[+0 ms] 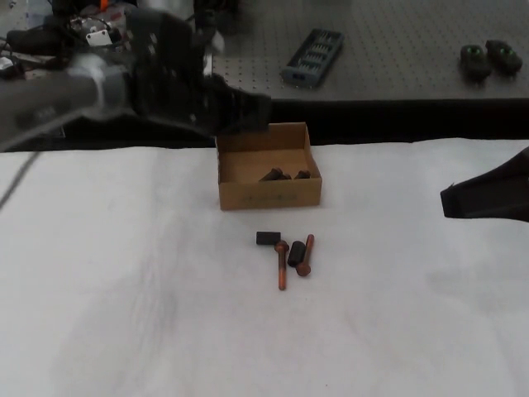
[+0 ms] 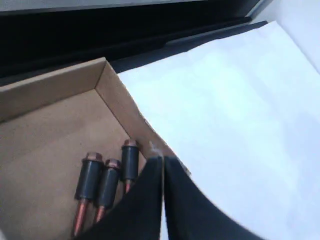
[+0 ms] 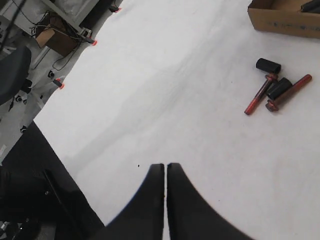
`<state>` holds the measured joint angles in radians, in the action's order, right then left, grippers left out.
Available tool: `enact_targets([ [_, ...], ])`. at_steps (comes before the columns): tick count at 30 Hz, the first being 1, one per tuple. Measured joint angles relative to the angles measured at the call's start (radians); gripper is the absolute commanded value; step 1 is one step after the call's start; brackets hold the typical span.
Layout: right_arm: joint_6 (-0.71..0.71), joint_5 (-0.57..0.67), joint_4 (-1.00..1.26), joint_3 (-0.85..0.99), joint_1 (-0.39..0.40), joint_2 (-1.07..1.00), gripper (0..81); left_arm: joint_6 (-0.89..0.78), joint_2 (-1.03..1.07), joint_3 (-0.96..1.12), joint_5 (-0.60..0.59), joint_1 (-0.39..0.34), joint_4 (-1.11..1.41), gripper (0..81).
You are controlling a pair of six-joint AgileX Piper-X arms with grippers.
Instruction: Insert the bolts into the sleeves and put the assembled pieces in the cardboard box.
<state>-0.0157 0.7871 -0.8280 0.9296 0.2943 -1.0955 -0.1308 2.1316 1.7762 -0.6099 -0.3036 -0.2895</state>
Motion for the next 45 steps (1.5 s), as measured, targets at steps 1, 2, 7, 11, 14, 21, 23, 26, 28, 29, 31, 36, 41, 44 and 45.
enact_targets([
  [1,0.000,0.000,-0.007,0.000,0.000,0.000,2.8,0.026,-0.040,0.002,0.000,0.007,-0.068,0.6],
  [2,0.000,0.000,-0.009,0.000,0.000,0.000,2.8,0.061,-0.062,0.001,0.000,0.011,-0.136,0.6],
  [7,0.000,-0.010,-0.028,0.000,0.000,0.000,2.8,0.295,-0.167,-0.054,0.044,0.013,-0.447,0.6],
  [11,0.000,-0.033,-0.028,0.000,0.000,0.000,2.8,0.346,-0.254,-0.155,0.053,0.013,-0.525,0.6],
  [14,0.000,-0.042,-0.029,0.000,0.000,0.000,2.8,0.361,-0.362,-0.288,0.054,0.013,-0.539,0.6],
  [21,0.000,-0.061,-0.036,0.000,0.000,0.000,2.8,0.350,-0.609,-0.591,0.061,0.013,-0.490,0.6],
  [23,0.000,-0.062,-0.036,0.000,0.000,0.000,2.8,0.329,-0.687,-0.686,0.061,0.013,-0.460,0.6],
  [26,0.000,-0.065,-0.039,0.000,0.000,0.000,2.8,0.288,-0.807,-0.816,0.064,0.013,-0.422,0.6],
  [28,0.000,-0.065,-0.039,0.000,0.000,0.000,2.8,0.259,-0.883,-0.882,0.063,0.013,-0.397,0.6],
  [29,0.000,-0.065,-0.039,0.000,0.000,0.000,2.8,0.243,-0.918,-0.911,0.063,0.013,-0.388,0.6],
  [31,0.000,-0.065,-0.041,0.000,0.000,0.000,2.8,0.220,-0.977,-0.955,0.063,0.013,-0.379,0.6],
  [36,0.002,-0.067,-0.041,0.000,0.000,0.000,2.8,0.189,-1.112,-1.039,0.063,0.013,-0.380,0.6],
  [41,0.062,-0.152,-0.041,-0.004,0.000,0.000,2.8,0.187,-1.217,-1.073,0.074,0.013,-0.378,0.6],
  [44,0.120,-0.192,-0.020,-0.008,0.000,-0.008,1.0,0.184,-1.249,-1.073,0.075,0.013,-0.366,0.6],
  [45,0.149,-0.197,-0.004,-0.008,0.000,-0.018,2.0,0.184,-1.259,-1.074,0.075,0.013,-0.361,0.6],
])
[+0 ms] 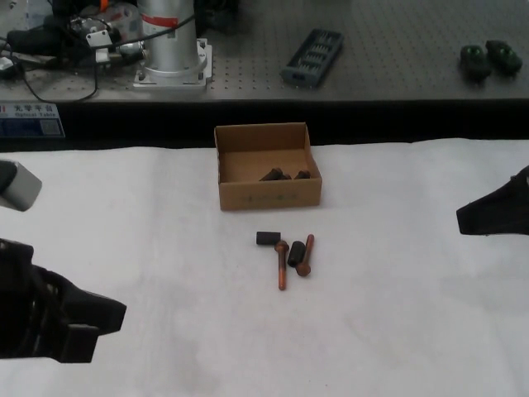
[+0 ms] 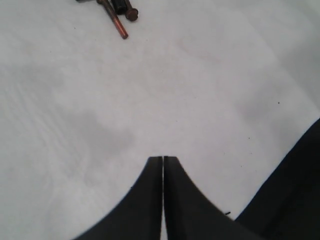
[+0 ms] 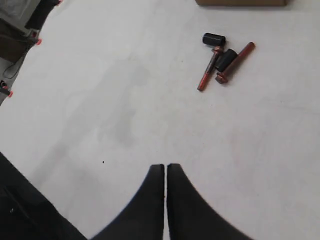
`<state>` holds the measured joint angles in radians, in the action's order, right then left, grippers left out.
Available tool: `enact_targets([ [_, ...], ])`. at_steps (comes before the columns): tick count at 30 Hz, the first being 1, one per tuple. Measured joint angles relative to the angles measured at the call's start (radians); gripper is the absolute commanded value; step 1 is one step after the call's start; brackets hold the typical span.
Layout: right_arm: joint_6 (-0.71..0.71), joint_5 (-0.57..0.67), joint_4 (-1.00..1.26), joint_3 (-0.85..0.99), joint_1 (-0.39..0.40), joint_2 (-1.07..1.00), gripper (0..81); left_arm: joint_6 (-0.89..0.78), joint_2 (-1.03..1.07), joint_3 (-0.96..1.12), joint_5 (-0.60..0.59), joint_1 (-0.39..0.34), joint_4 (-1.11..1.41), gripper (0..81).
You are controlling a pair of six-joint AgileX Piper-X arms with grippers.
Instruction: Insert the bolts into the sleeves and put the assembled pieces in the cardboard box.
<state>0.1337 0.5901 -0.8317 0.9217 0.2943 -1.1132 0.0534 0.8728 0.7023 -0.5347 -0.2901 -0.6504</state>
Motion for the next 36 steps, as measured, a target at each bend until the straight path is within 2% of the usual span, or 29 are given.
enact_targets([
  [3,0.086,-0.009,0.066,0.000,0.013,-0.042,16.0,0.000,-0.003,0.000,0.000,0.000,0.012,0.6],
  [6,0.176,-0.016,0.177,0.000,0.075,-0.130,27.9,-0.005,-0.003,0.000,0.000,0.000,0.035,0.6],
  [9,0.199,-0.022,0.247,0.010,0.148,-0.242,27.7,-0.004,-0.003,0.000,0.000,0.000,0.053,0.6],
  [12,0.202,-0.035,0.261,0.050,0.182,-0.352,27.7,-0.004,-0.003,0.000,0.000,0.000,0.078,0.6],
  [24,0.315,-0.155,0.210,0.293,0.207,-0.710,27.5,-0.004,-0.003,0.000,0.000,0.000,0.092,0.6],
  [36,0.322,-0.254,0.058,0.547,0.245,-0.970,27.5,-0.004,-0.003,0.000,0.000,0.000,0.129,0.6],
])
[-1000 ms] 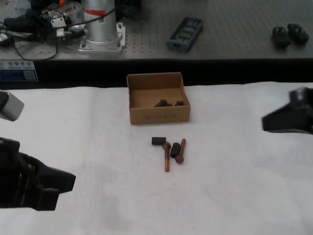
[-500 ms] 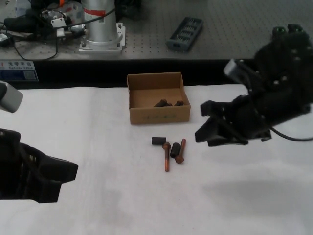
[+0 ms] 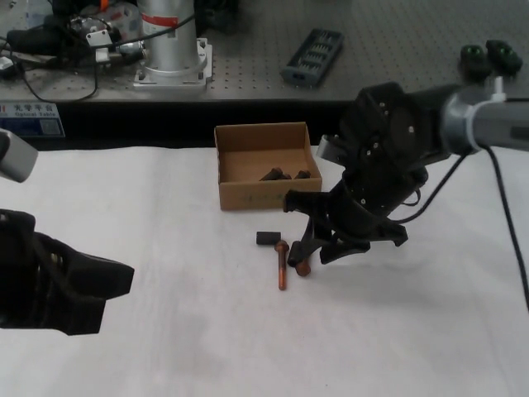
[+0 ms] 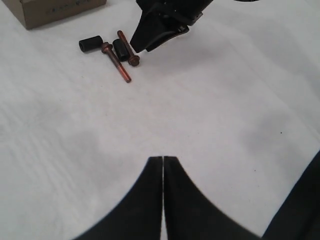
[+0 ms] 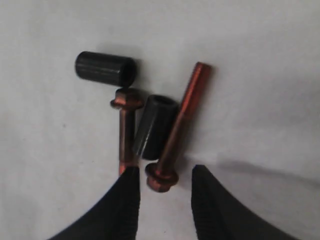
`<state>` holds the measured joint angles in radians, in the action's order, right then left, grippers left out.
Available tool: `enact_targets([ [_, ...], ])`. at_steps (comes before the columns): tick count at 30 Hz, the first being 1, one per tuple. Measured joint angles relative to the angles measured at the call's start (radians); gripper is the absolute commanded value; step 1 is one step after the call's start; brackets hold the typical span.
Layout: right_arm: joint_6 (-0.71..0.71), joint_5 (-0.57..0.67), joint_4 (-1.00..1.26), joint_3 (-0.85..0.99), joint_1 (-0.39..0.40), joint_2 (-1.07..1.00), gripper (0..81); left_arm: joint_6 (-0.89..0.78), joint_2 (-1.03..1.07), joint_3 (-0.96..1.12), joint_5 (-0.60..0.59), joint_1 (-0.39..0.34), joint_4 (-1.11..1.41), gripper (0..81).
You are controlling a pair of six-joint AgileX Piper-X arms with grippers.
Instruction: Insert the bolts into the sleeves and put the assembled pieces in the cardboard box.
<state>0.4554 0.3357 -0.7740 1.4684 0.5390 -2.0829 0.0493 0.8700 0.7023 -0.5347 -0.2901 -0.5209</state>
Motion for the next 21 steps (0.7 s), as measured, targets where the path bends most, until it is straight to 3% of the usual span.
enact_targets([
  [21,0.000,-0.034,-0.029,0.070,0.012,-0.037,27.4,-0.001,0.000,0.000,0.000,0.000,0.068,0.6],
])
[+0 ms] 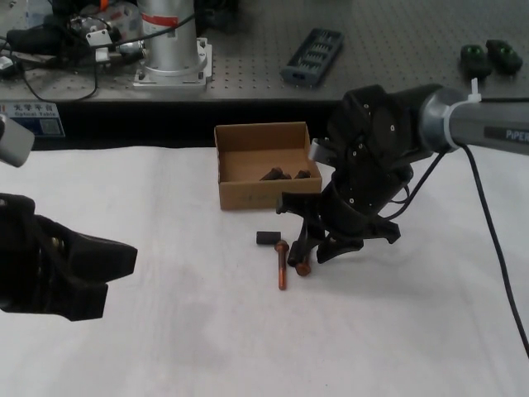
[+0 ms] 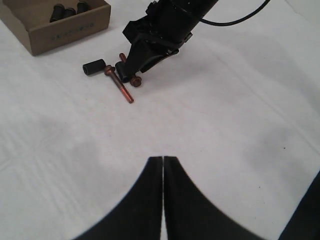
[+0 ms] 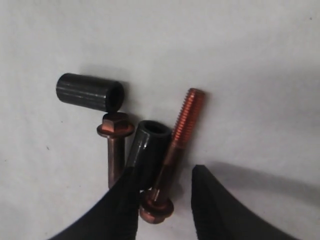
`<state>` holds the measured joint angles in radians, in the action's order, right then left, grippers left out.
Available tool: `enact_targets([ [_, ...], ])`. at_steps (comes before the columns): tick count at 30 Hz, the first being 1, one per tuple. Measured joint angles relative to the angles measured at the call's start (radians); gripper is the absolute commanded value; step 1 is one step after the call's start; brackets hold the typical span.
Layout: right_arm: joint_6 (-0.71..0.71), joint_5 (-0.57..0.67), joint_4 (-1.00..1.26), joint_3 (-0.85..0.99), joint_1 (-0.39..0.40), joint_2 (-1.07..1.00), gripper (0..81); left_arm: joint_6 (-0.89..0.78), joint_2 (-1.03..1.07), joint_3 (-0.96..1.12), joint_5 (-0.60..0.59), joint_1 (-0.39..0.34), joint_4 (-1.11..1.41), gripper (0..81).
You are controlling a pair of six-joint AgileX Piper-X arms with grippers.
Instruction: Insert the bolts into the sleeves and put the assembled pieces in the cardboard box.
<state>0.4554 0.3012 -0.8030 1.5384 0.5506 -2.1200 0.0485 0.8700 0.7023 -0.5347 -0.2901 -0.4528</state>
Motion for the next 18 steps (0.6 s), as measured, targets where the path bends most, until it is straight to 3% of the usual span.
enact_targets([
  [18,-0.002,0.001,-0.018,0.016,0.007,-0.030,27.4,0.000,0.000,0.000,0.057,0.000,0.000,0.6],
])
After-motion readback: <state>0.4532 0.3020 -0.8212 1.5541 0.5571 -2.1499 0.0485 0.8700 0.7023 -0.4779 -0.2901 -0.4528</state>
